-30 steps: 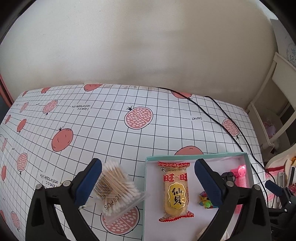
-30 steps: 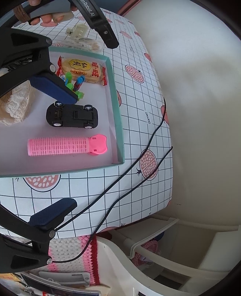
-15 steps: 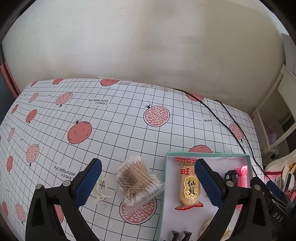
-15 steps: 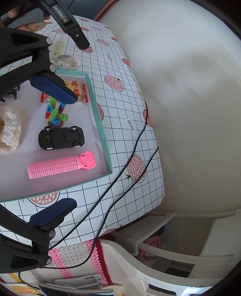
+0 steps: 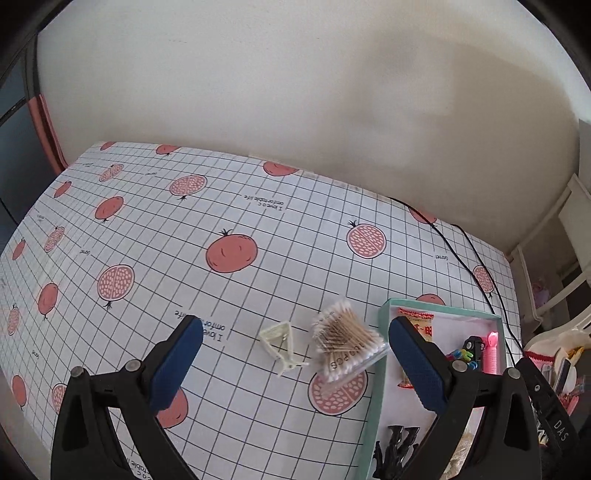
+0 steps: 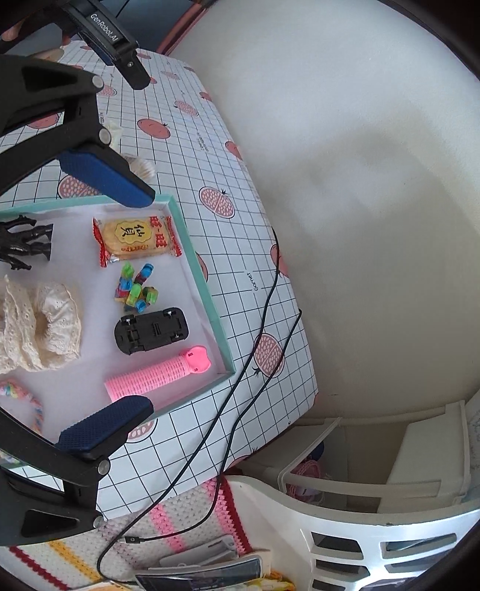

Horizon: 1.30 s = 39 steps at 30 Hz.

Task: Organize objects
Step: 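Move left gripper toward white clip while right gripper approaches cotton swab pack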

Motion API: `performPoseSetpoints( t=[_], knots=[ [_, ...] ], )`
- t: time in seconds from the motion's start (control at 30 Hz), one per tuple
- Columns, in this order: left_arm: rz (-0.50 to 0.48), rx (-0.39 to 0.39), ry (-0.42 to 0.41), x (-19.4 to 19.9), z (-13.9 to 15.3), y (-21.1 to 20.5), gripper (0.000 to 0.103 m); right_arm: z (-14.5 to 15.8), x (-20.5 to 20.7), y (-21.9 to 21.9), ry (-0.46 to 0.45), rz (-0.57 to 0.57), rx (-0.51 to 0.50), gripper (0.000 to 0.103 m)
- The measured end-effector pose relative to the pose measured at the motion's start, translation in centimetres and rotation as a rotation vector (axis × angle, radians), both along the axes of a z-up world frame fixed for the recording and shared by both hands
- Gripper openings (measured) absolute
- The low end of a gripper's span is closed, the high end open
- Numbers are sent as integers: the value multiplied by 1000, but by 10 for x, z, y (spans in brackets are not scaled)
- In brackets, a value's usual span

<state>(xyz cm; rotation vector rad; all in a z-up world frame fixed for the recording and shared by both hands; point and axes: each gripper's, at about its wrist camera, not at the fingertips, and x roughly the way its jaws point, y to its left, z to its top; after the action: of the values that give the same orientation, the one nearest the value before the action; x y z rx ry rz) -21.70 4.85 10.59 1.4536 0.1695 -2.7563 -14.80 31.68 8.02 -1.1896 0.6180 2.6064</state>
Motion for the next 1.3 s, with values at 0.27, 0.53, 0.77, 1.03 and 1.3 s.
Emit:
performPoseSetpoints(
  t=[0.27, 0.53, 0.77, 1.03, 1.3],
  knots=[
    [73, 16, 5, 19, 0, -49, 101, 11, -3, -35, -5, 5, 37, 103],
    [175, 88, 4, 19, -5, -91, 101, 21, -18, -71, 48, 71, 33, 103],
    [220, 142, 97, 16, 2, -107, 102, 25, -42, -100, 76, 187, -6, 103],
    [227, 143, 63, 5, -9, -111, 103, 2, -62, -119, 5, 285, 51, 103],
    [196, 152, -51, -9, -36, -99, 103, -17, -74, -125, -45, 360, 71, 103]
  ],
)
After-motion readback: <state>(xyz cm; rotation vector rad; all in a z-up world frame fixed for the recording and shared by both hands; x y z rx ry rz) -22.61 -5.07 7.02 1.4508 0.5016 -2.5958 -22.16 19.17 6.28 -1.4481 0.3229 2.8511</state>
